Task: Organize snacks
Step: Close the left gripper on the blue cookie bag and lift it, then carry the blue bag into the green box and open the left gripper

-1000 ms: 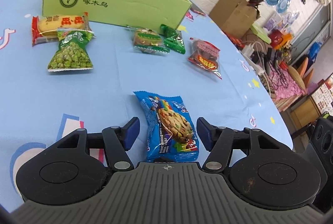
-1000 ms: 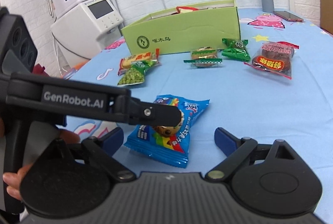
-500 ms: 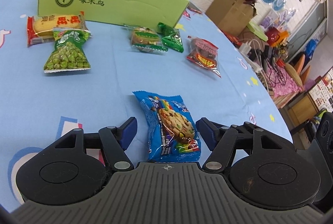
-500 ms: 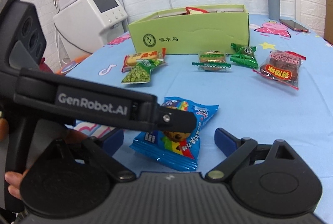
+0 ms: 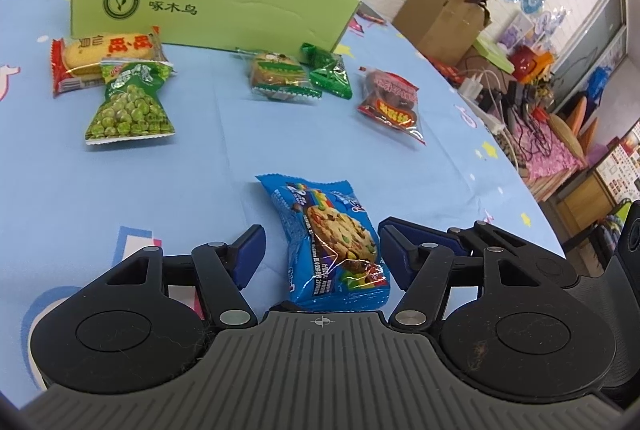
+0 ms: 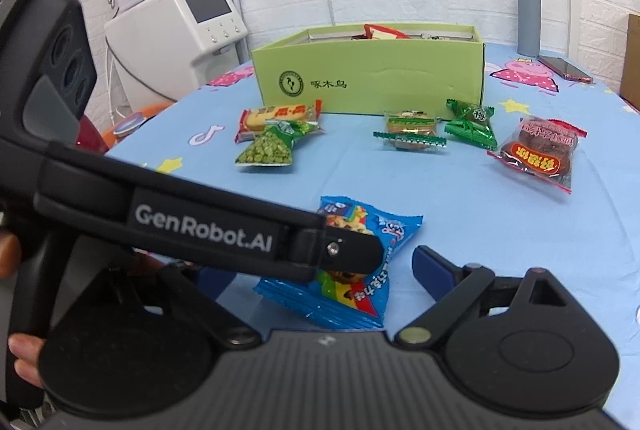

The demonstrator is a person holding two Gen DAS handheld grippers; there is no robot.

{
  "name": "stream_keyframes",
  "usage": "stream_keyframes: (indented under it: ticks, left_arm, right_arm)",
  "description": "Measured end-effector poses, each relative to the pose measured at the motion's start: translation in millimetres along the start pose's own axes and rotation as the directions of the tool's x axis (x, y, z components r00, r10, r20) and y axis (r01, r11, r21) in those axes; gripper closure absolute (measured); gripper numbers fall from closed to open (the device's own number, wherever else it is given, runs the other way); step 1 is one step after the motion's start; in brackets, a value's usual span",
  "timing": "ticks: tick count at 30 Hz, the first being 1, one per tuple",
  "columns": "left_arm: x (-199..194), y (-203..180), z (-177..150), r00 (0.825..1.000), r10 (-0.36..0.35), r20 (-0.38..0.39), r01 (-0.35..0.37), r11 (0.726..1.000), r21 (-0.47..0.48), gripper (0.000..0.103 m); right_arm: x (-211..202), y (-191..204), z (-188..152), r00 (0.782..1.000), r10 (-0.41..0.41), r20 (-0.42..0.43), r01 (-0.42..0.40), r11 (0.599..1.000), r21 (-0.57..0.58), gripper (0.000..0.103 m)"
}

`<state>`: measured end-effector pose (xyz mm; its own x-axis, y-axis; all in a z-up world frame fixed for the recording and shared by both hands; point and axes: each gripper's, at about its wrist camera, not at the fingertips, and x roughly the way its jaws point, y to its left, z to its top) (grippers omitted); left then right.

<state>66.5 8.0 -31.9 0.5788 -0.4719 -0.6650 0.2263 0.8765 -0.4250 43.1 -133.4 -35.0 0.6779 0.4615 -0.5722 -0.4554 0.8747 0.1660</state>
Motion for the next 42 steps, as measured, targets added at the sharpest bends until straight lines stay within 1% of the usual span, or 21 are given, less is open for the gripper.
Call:
stream_keyframes:
  ticks: [2,5,8,10,11,12,13,15,18,22,24,27,30,33,36,39,42]
  left_arm:
    - [-1,1,0,1.000,-0.008,0.000,0.008,1.000,-0.010,0.054]
    - [0,1,1,1.000,-0.020,-0.005,0.020,1.000,-0.003,0.054]
    - [4,-1,1,1.000,-0.018,-0.010,0.018,1.000,0.020,0.055]
    - [6,-3,0,1.000,-0.016,-0.004,0.016,0.999,0.042,0.057]
    - [7,-2,1,1.000,-0.009,-0.001,0.009,0.999,0.051,0.068]
    - [8,-1,1,1.000,-0.021,-0.010,0.022,0.999,0.044,0.082]
    - [9,1,3,1.000,-0.026,-0.009,0.026,0.999,0.034,0.083]
    - [8,3,8,1.000,-0.009,0.000,0.009,1.000,0.024,0.084]
    - [2,7,21,0.999,-0.010,0.035,0.010,1.000,0.010,0.084]
    - [-13,15,58,0.993,-0.021,0.114,0.022,1.000,-0.005,0.084]
    - [-22,21,87,0.986,-0.017,0.166,0.018,1.000,-0.004,0.084]
    - [-29,31,133,0.971,0.010,0.238,-0.014,1.000,0.014,0.084]
    - [-28,50,177,0.960,0.046,0.276,-0.052,0.999,0.015,0.084]
    - [-15,78,212,0.957,0.088,0.278,-0.090,0.996,-0.004,0.084]
    - [7,109,239,0.958,0.126,0.258,-0.123,0.992,-0.030,0.086]
    - [32,138,256,0.962,0.157,0.222,-0.148,0.987,-0.055,0.086]
    - [53,161,259,0.964,0.187,0.188,-0.175,0.981,-0.080,0.085]
  right_arm:
    - [0,-2,-1,1.000,0.007,-0.006,-0.007,1.000,0.016,0.010]
    - [-2,-5,-1,1.000,-0.010,-0.002,0.010,1.000,0.013,0.010]
    - [-2,-5,0,1.000,-0.003,-0.002,0.003,1.000,0.010,0.010]
    - [3,-4,-3,1.000,-0.005,-0.009,0.005,1.000,0.005,0.011]
    - [6,-6,-5,1.000,-0.003,-0.012,0.003,1.000,0.016,0.014]
    - [8,-6,-7,1.000,0.000,0.002,0.000,1.000,0.020,0.018]
    - [9,-2,-7,1.000,-0.002,0.007,0.002,1.000,0.005,0.024]
    - [11,4,-1,1.000,0.005,-0.004,-0.005,1.000,-0.003,0.025]
    - [14,6,12,1.000,0.010,0.010,-0.010,1.000,-0.028,0.025]
    - [18,11,47,0.998,0.014,0.065,-0.008,0.997,-0.082,0.025]
    - [24,14,72,0.995,0.021,0.102,-0.009,0.993,-0.121,0.024]
    - [42,14,118,0.987,0.049,0.154,-0.023,0.986,-0.167,0.024]
    - [69,12,162,0.980,0.083,0.184,-0.047,0.980,-0.195,0.024]
    - [106,9,198,0.979,0.117,0.170,-0.081,0.975,-0.205,0.024]
    - [148,5,221,0.981,0.143,0.131,-0.115,0.973,-0.200,0.025]
    - [189,0,235,0.985,0.156,0.077,-0.140,0.973,-0.182,0.025]
    - [223,-3,239,0.988,0.156,0.015,-0.151,0.973,-0.176,0.025]
